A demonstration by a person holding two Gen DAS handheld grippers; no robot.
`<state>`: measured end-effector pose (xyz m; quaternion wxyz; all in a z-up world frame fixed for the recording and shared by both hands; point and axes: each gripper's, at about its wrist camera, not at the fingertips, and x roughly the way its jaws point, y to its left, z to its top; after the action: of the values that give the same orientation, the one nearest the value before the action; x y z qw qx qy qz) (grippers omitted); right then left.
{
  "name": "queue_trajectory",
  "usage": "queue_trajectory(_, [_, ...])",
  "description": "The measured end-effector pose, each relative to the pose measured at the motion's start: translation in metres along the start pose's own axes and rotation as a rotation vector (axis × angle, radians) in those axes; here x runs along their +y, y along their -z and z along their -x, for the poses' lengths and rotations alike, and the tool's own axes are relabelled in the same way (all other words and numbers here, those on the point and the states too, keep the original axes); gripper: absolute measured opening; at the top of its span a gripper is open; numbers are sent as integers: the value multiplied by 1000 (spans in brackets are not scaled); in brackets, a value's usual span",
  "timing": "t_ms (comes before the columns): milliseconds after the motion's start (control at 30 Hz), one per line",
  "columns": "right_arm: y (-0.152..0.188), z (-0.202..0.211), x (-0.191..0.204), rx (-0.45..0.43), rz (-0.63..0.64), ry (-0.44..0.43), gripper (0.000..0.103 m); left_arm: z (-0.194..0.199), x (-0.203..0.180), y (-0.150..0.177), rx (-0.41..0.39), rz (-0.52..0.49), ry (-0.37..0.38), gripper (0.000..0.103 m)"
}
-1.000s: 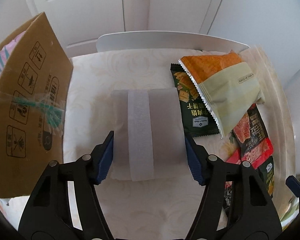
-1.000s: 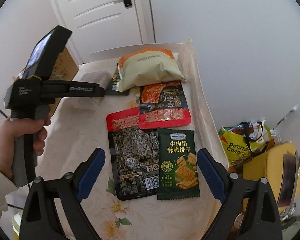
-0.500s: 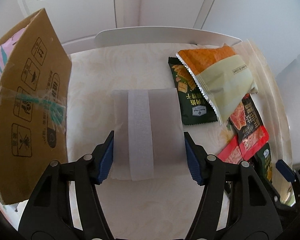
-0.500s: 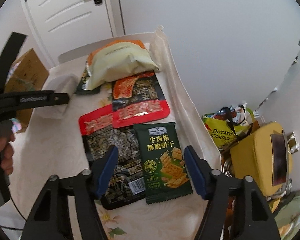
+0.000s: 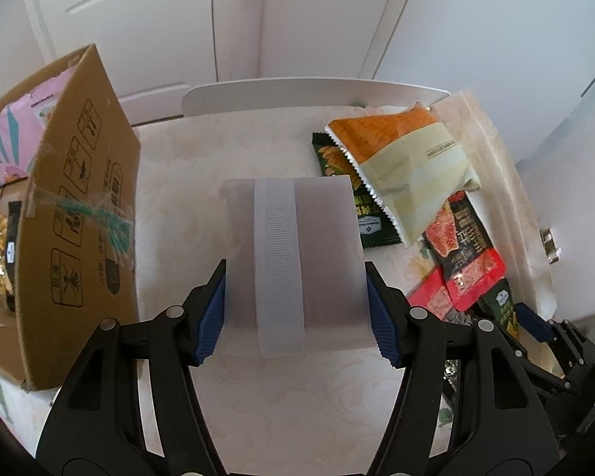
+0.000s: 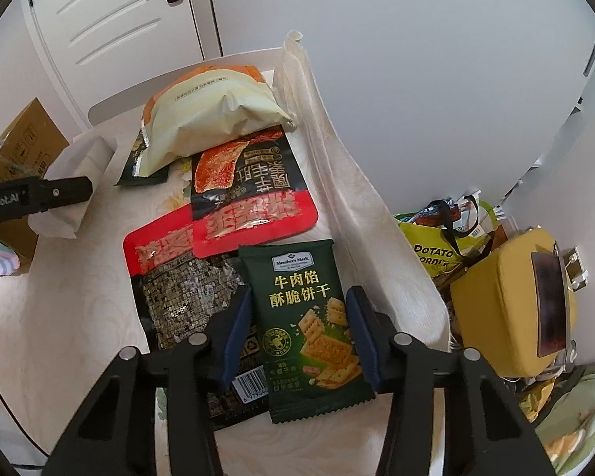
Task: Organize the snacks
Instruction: 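Grasp the white pack with the left gripper while the right gripper grasps the green cracker packet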
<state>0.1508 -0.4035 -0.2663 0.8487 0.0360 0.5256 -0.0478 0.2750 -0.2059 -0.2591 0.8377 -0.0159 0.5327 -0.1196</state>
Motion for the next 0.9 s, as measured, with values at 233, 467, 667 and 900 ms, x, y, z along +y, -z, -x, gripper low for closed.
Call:
queue_trajectory(233, [1,1,-1,-8,15,-23,41,22,-4,4,-24,-11,13,60])
queue_trajectory(467, [0,9,-1,-29,23,-59,41,39,-7,9,-48,-7,4,60])
queue_trajectory(667, [-5,31,2,-66,41,-95,41,60,-11,14,-83,18,4,60])
queue_trajectory(900, [-19,70,8,-123,111,-173,41,112,-15,18,-165,75,-6,60])
